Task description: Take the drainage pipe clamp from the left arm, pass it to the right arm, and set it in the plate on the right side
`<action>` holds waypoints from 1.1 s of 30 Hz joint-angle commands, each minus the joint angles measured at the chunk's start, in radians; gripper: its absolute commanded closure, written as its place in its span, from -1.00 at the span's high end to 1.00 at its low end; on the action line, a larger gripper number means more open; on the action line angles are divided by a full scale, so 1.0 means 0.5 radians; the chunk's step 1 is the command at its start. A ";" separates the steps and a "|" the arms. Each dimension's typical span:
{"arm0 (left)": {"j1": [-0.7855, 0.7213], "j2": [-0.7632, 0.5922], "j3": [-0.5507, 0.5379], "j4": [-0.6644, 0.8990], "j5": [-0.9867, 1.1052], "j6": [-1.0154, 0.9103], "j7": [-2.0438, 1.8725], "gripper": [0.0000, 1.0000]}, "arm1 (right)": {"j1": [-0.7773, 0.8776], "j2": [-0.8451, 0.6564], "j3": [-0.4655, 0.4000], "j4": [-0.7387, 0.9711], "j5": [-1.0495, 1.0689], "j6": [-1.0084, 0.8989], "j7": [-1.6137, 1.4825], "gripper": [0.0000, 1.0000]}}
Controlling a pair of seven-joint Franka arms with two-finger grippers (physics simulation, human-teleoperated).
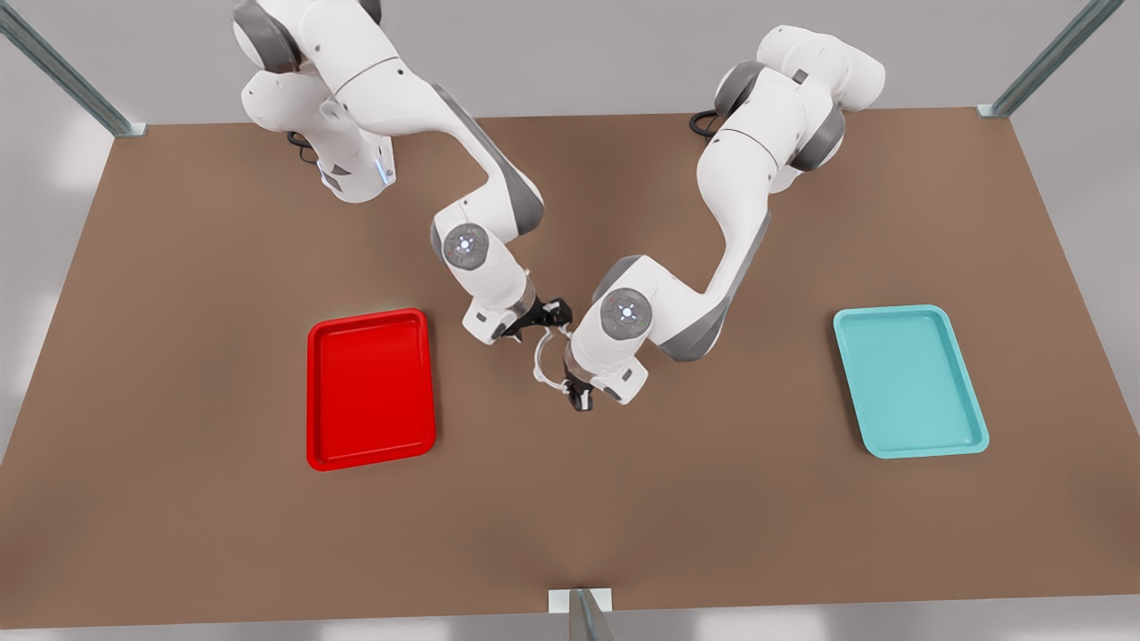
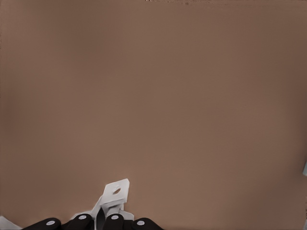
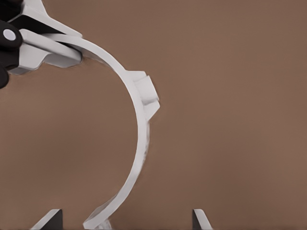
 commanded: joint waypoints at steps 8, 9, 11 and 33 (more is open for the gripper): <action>-0.005 -0.004 -0.045 0.001 0.006 -0.009 -0.405 -0.57 | -0.009 0.146 0.000 0.077 0.007 0.041 0.031 1.00; -0.005 -0.004 -0.045 0.001 0.006 -0.009 -0.405 -0.57 | -0.006 0.149 0.000 0.074 0.007 0.047 0.031 1.00; -0.002 -0.004 -0.045 0.001 0.006 -0.009 -0.405 -0.57 | -0.006 0.146 0.000 0.074 0.007 0.053 0.028 0.43; 1.393 -0.566 -0.552 0.034 0.077 -1.479 2.205 1.00 | -0.353 0.063 -0.031 -0.082 0.038 0.028 -0.208 -0.57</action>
